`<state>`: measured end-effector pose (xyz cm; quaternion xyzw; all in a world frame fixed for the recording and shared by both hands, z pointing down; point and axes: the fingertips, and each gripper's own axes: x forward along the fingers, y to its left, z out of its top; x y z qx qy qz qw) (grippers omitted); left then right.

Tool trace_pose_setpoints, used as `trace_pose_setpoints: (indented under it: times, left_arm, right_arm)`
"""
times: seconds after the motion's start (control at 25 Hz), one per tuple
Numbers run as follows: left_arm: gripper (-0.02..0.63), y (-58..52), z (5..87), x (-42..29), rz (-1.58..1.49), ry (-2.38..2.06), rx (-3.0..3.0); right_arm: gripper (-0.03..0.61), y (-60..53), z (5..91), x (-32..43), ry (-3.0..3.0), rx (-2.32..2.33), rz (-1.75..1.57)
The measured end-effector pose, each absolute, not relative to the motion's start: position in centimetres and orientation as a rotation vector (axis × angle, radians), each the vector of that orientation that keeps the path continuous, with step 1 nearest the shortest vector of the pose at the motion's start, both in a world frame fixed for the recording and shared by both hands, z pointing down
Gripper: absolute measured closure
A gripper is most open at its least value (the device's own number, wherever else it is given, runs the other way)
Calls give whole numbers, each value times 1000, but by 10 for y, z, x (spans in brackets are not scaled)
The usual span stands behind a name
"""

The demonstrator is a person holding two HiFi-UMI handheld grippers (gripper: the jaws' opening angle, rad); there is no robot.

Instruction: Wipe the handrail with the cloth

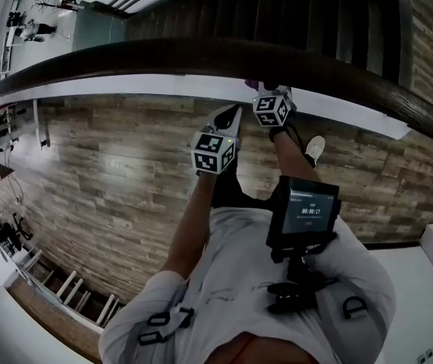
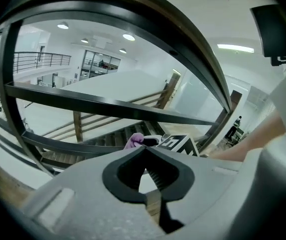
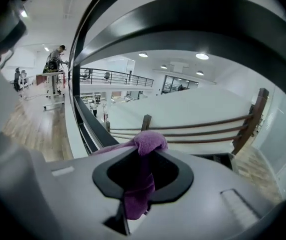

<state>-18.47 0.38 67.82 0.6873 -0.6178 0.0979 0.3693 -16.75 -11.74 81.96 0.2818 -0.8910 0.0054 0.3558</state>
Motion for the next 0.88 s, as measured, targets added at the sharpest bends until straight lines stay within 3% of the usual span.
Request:
trace_pose_setpoints:
  times: [0.4, 0.88]
  left_arm:
    - [612, -71, 684, -25, 340, -1353, 1954]
    - [612, -114, 693, 75, 384, -1198, 2074]
  right_arm:
    - [528, -200, 819, 33, -2176, 1031, 135]
    - [528, -255, 811, 172, -2077, 1242, 121]
